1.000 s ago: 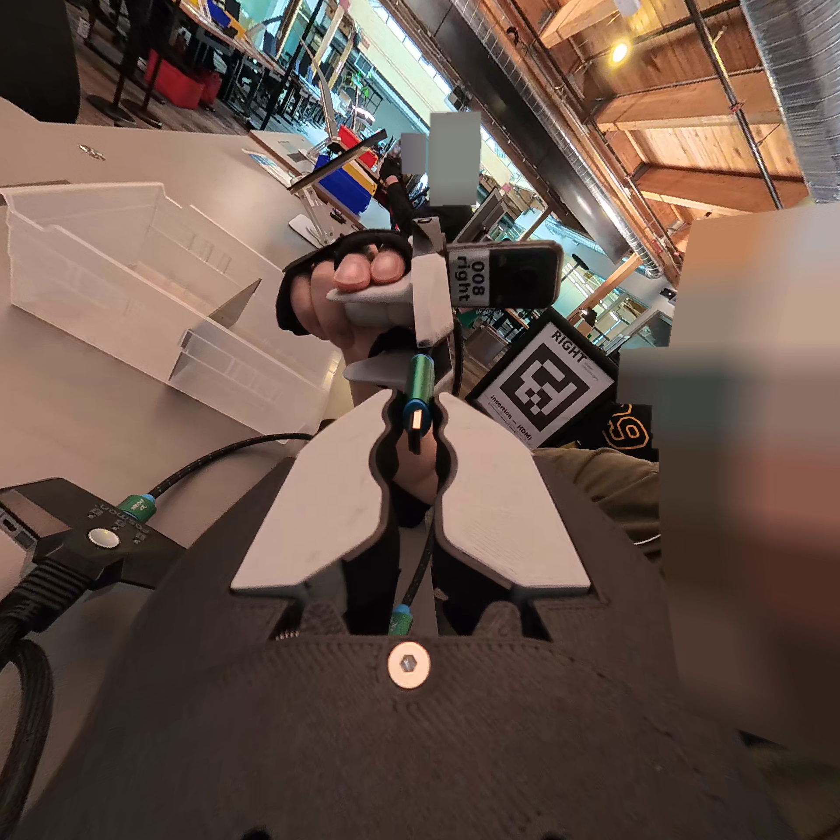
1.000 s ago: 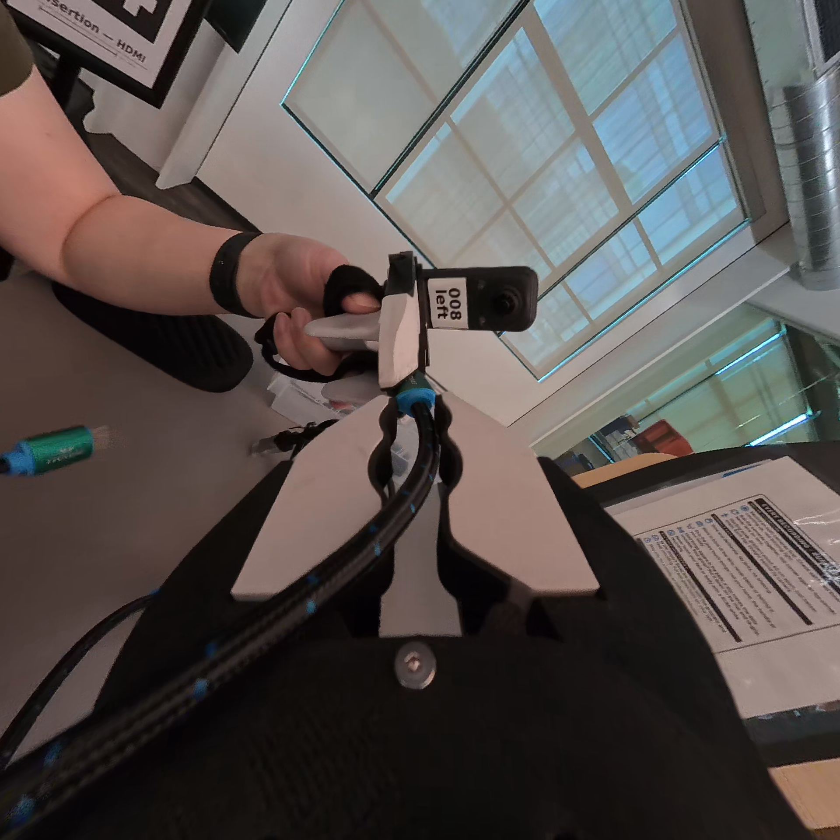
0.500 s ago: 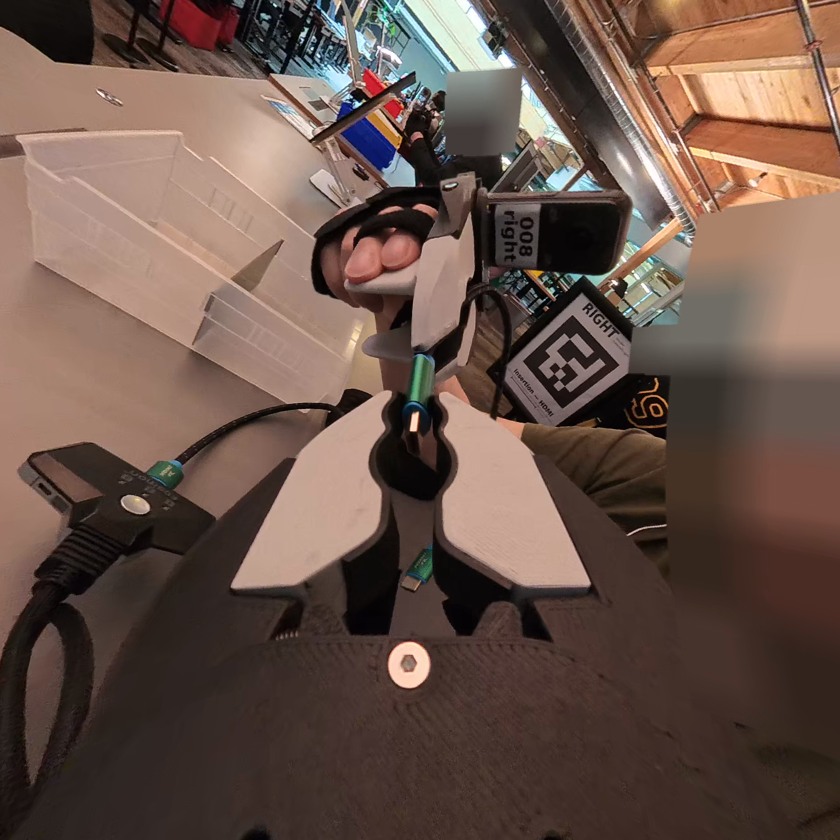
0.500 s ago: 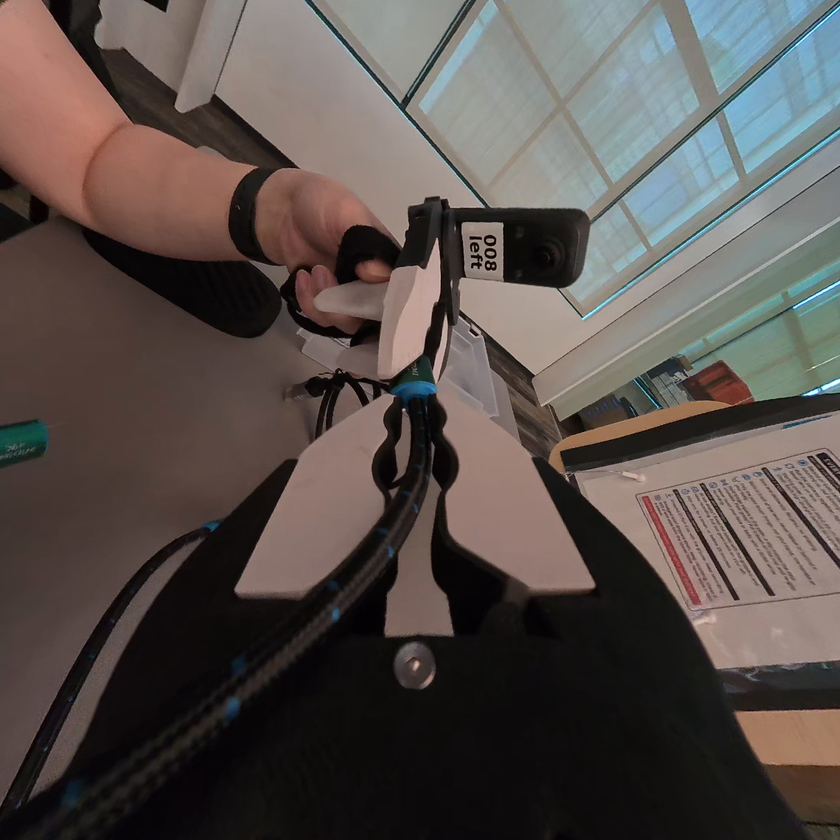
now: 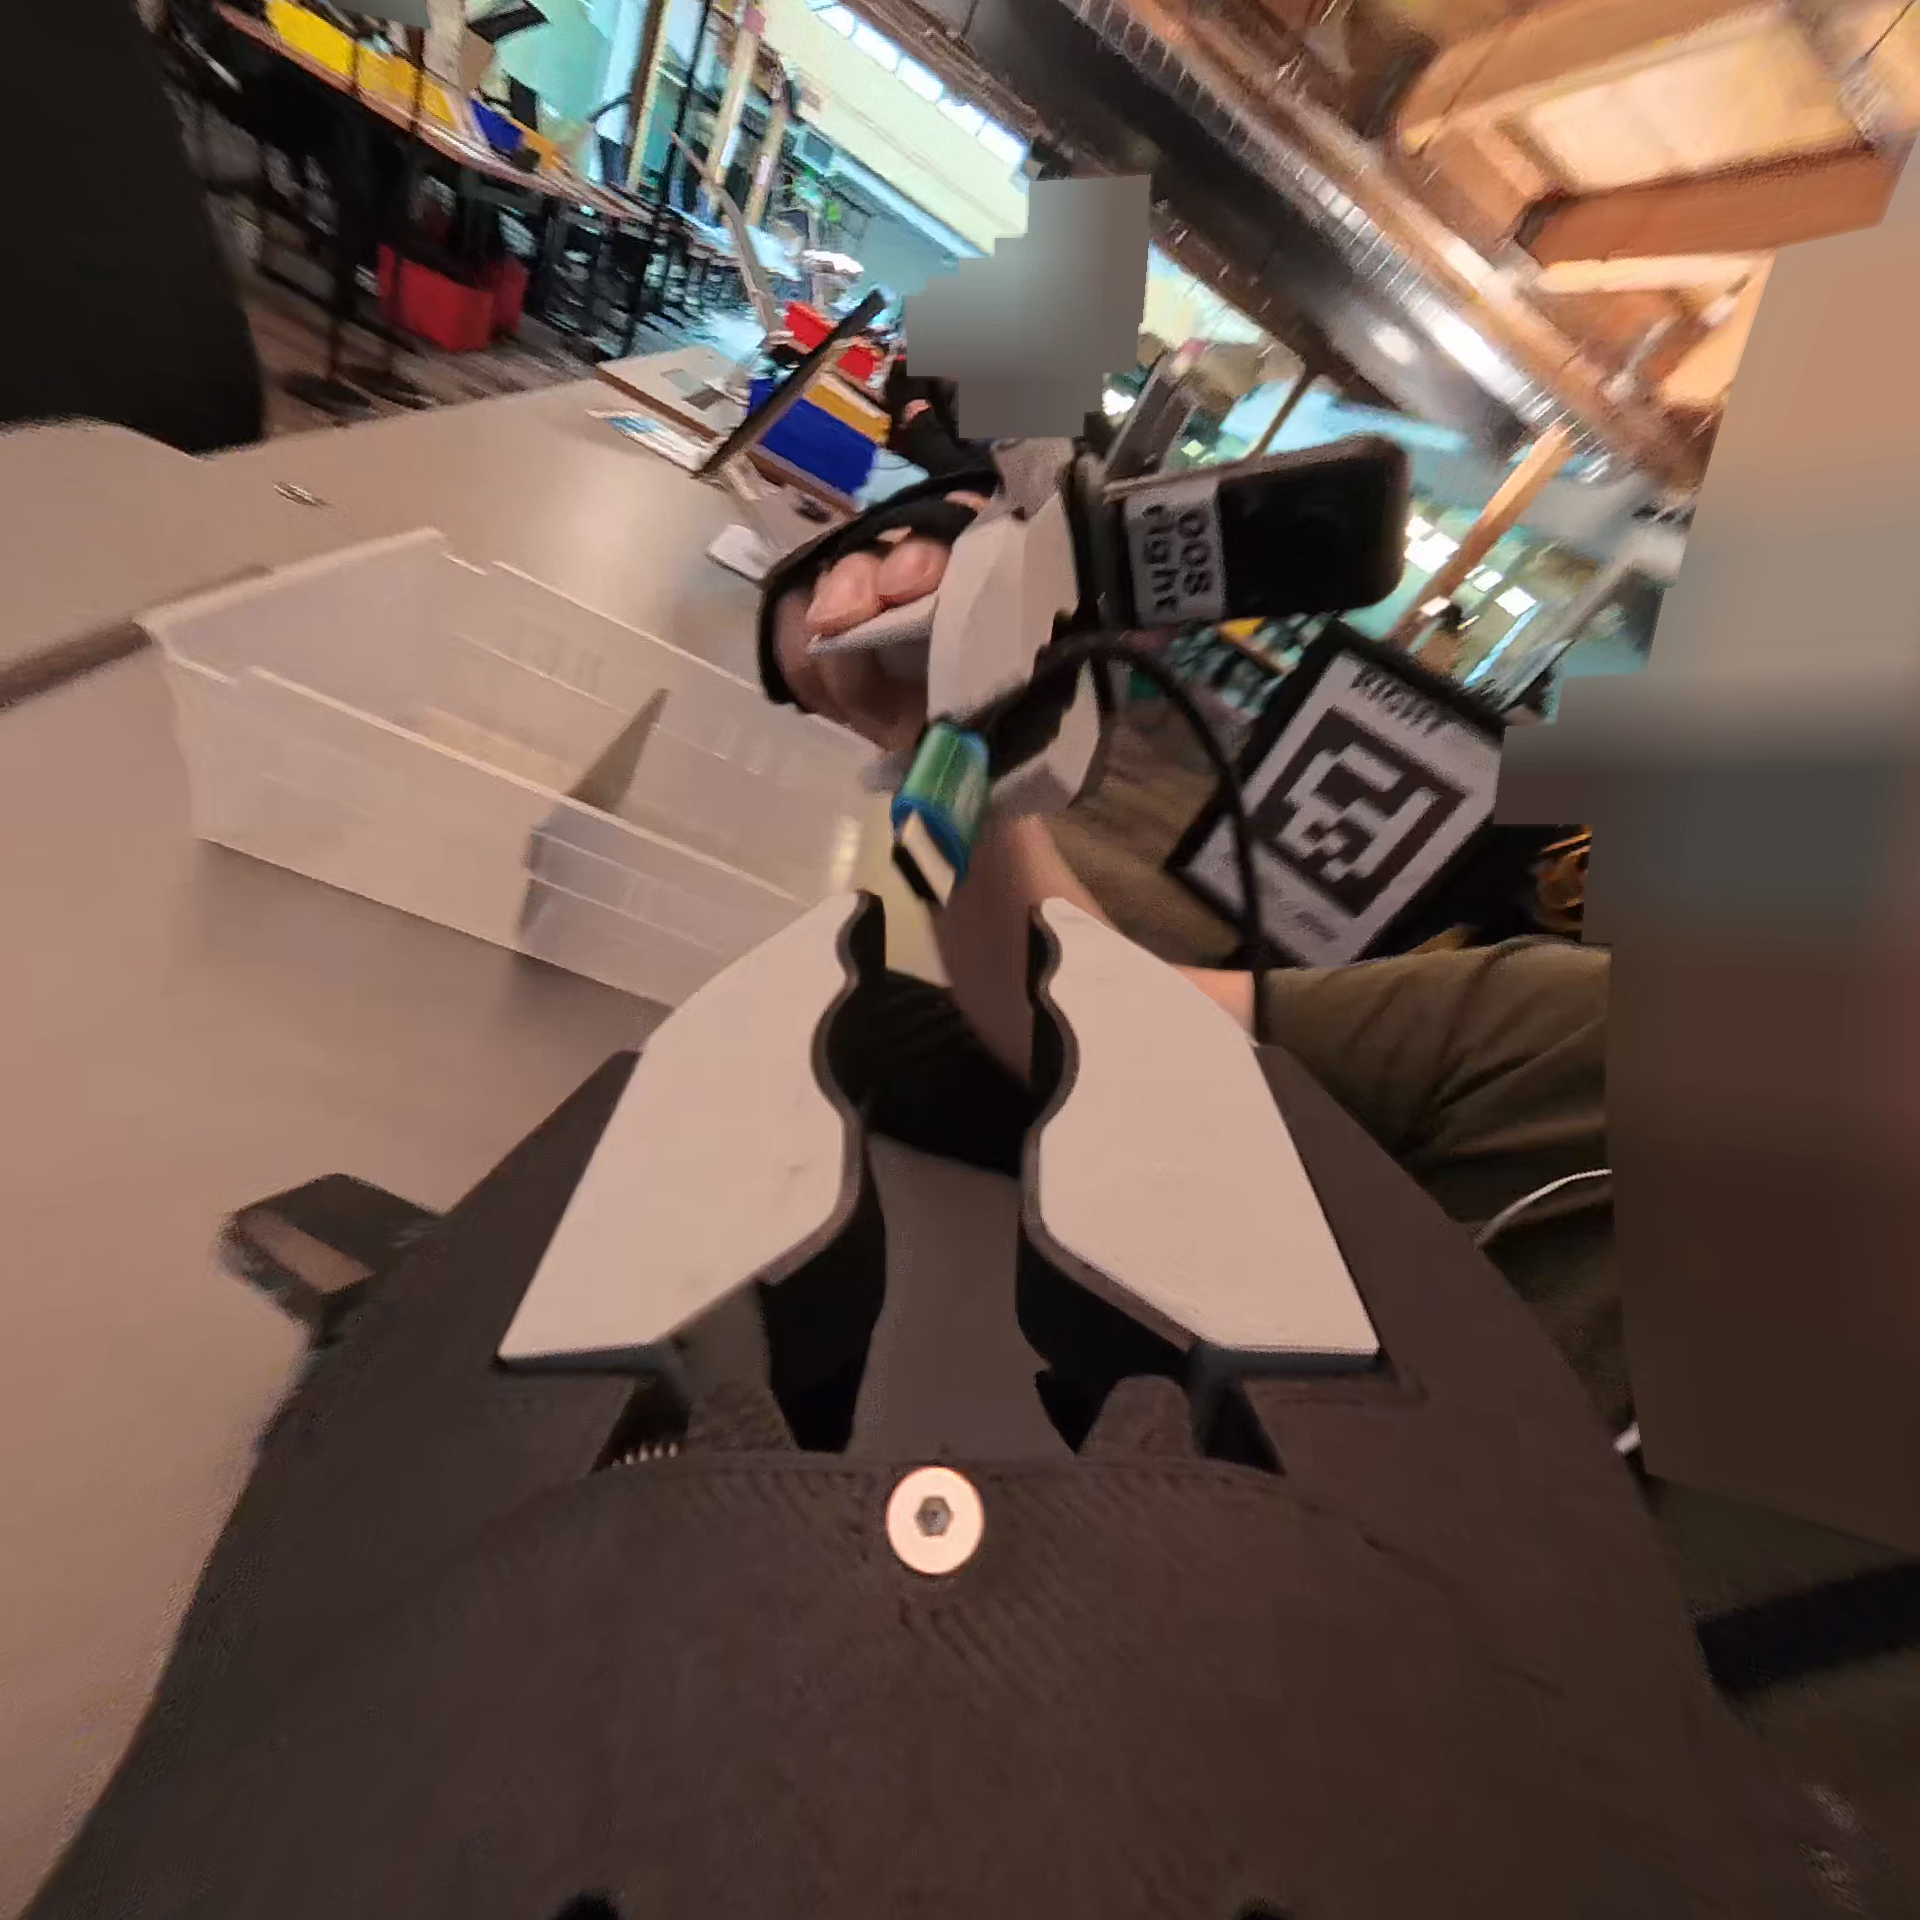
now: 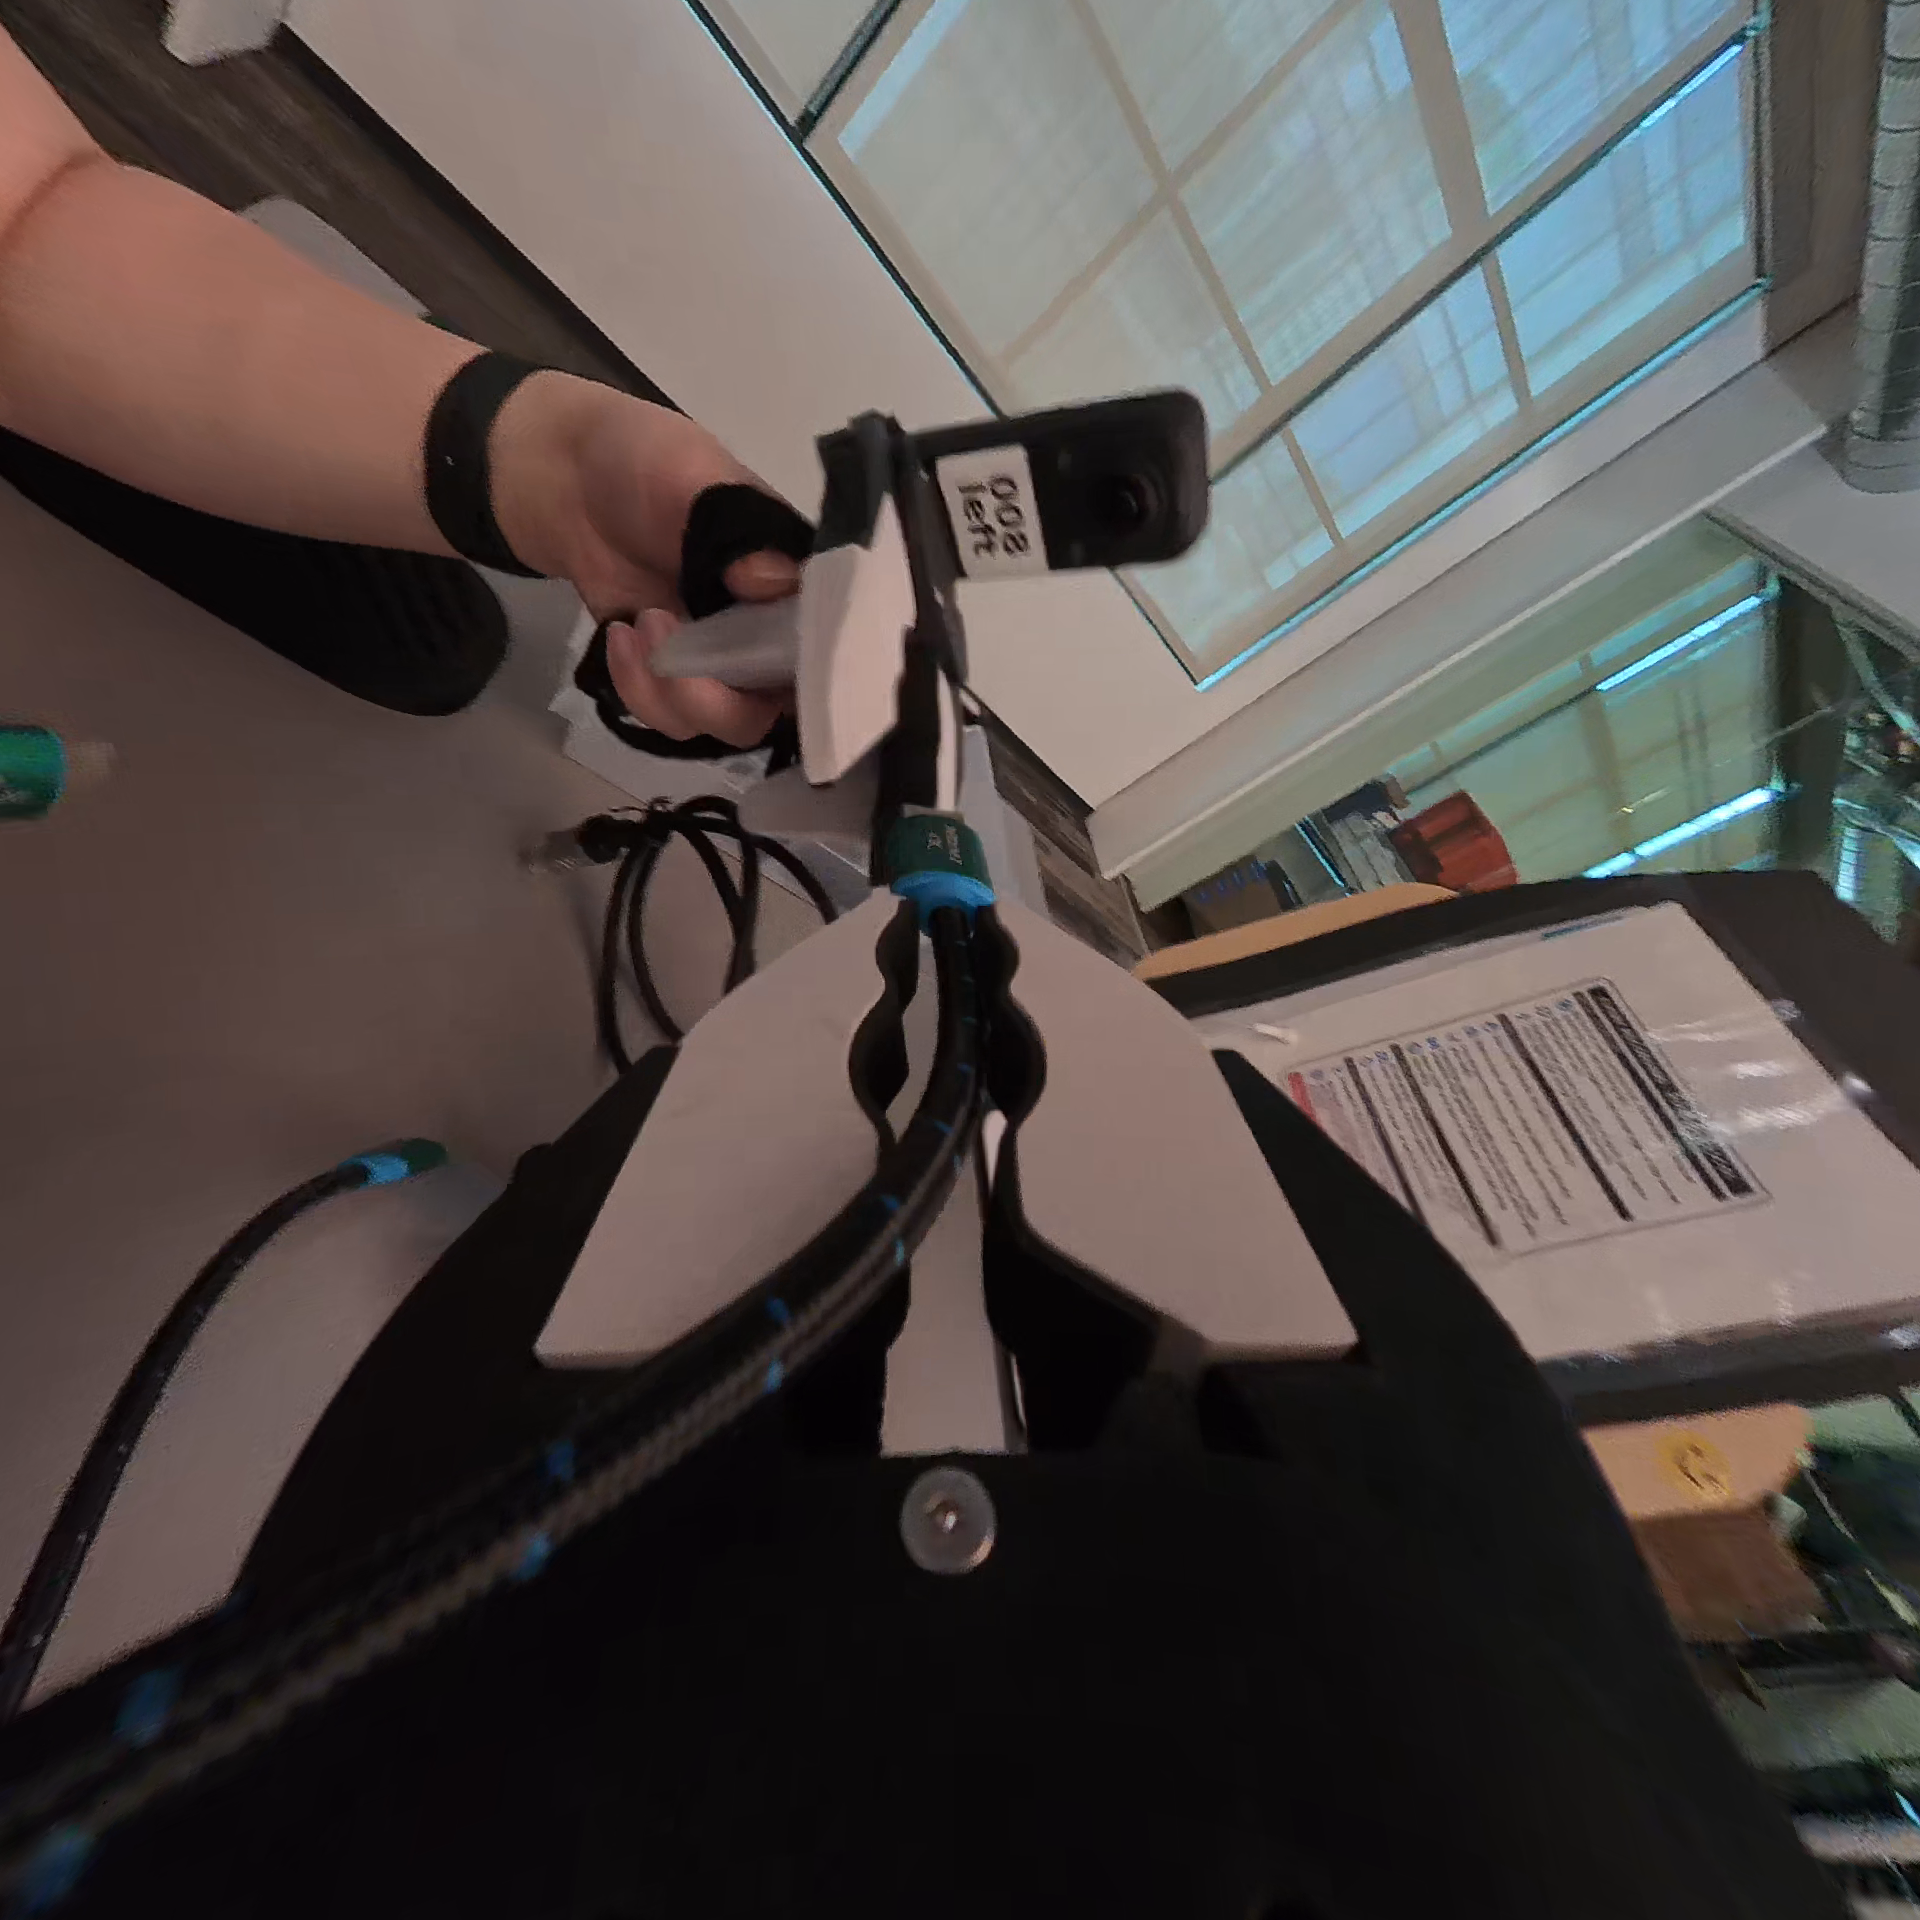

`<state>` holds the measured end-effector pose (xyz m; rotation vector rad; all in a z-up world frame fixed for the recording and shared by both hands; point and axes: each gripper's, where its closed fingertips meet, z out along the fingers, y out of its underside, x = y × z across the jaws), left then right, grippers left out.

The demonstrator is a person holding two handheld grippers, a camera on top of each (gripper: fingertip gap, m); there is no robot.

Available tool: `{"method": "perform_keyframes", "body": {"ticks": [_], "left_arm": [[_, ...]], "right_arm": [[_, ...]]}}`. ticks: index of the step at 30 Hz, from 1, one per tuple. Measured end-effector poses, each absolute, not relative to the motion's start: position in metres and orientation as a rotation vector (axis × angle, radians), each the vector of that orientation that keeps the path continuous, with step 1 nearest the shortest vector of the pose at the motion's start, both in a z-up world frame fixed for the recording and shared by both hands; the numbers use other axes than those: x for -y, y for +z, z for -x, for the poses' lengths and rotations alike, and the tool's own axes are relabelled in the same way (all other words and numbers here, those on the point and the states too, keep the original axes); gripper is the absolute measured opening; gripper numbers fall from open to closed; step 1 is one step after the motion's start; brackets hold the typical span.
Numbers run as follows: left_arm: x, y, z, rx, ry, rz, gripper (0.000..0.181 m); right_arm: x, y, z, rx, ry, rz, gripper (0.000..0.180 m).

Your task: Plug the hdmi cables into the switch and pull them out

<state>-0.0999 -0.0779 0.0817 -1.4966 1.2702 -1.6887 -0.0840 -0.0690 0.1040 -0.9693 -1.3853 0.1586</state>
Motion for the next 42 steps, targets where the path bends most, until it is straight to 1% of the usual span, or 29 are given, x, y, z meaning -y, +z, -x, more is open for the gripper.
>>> {"method": "perform_keyframes", "body": {"ticks": [1, 2, 3, 4, 6, 8, 10, 11, 14, 17, 20, 22, 23, 26, 28, 30, 33, 34, 35, 36, 39, 42], "left_arm": [[0.074, 0.077, 0.102, -1.323, -1.569, 1.486, 0.025], [0.068, 0.065, 0.105, -1.407, -1.387, 1.493, 0.023], [0.06, 0.048, 0.108, -1.497, -1.146, 1.512, 0.028], [0.048, 0.03, 0.113, -1.568, -0.88, 1.524, 0.041], [0.031, -0.004, 0.123, -1.726, -0.375, 1.468, 0.054], [0.026, -0.037, 0.126, -1.87, -0.064, 1.399, 0.058], [0.021, -0.062, 0.12, -1.932, 0.098, 1.4, 0.06], [0.018, -0.068, 0.114, -1.941, 0.153, 1.343, 0.065], [0.02, -0.084, 0.102, -2.002, 0.284, 1.143, 0.065], [0.01, -0.092, 0.099, -2.001, 0.448, 1.011, 0.058], [-0.007, -0.096, 0.101, -1.969, 0.574, 0.924, 0.057], [-0.018, -0.095, 0.1, -1.928, 0.648, 0.867, 0.062], [-0.021, -0.096, 0.1, -1.918, 0.682, 0.841, 0.062], [-0.023, -0.101, 0.092, -1.885, 0.703, 0.763, 0.063], [-0.026, -0.111, 0.091, -1.9, 0.719, 0.751, 0.059], [-0.031, -0.119, 0.092, -1.91, 0.744, 0.739, 0.06], [-0.036, -0.12, 0.09, -1.864, 0.735, 0.74, 0.049], [-0.037, -0.116, 0.088, -1.83, 0.733, 0.734, 0.041], [-0.038, -0.112, 0.086, -1.798, 0.731, 0.72, 0.028], [-0.037, -0.11, 0.084, -1.789, 0.725, 0.717, 0.025], [-0.042, -0.103, 0.086, -1.751, 0.742, 0.764, 0.025], [-0.043, -0.078, 0.089, -1.66, 0.746, 0.746, 0.025]], "right_arm": [[0.069, 0.109, 0.077, 1.365, 0.135, 0.971, 0.012], [0.069, 0.115, 0.068, 1.343, 0.119, 0.971, 0.012], [0.07, 0.122, 0.06, 1.318, 0.109, 0.972, 0.012], [0.072, 0.128, 0.051, 1.29, 0.104, 0.972, 0.012], [0.076, 0.14, 0.035, 1.237, 0.1, 0.961, 0.012], [0.079, 0.149, 0.021, 1.193, 0.098, 0.952, 0.012], [0.083, 0.156, 0.01, 1.164, 0.094, 0.941, 0.012], [0.085, 0.158, 0.006, 1.155, 0.095, 0.937, 0.012], [0.092, 0.166, -0.002, 1.127, 0.101, 0.911, 0.012], [0.1, 0.173, -0.008, 1.108, 0.111, 0.882, 0.012], [0.105, 0.178, -0.013, 1.094, 0.12, 0.864, 0.012], [0.107, 0.18, -0.016, 1.084, 0.125, 0.856, 0.012], [0.109, 0.181, -0.018, 1.08, 0.131, 0.848, 0.012], [0.112, 0.185, -0.021, 1.07, 0.147, 0.831, 0.012], [0.114, 0.186, -0.023, 1.063, 0.153, 0.824, 0.012], [0.117, 0.189, -0.025, 1.055, 0.163, 0.812, 0.012], [0.119, 0.191, -0.027, 1.049, 0.172, 0.802, 0.012], [0.119, 0.191, -0.027, 1.049, 0.174, 0.802, 0.012], [0.119, 0.19, -0.027, 1.05, 0.175, 0.803, 0.012], [0.118, 0.19, -0.027, 1.053, 0.176, 0.807, 0.012], [0.112, 0.185, -0.024, 1.066, 0.185, 0.828, 0.012], [0.112, 0.182, -0.019, 1.084, 0.225, 0.827, 0.012]]}}
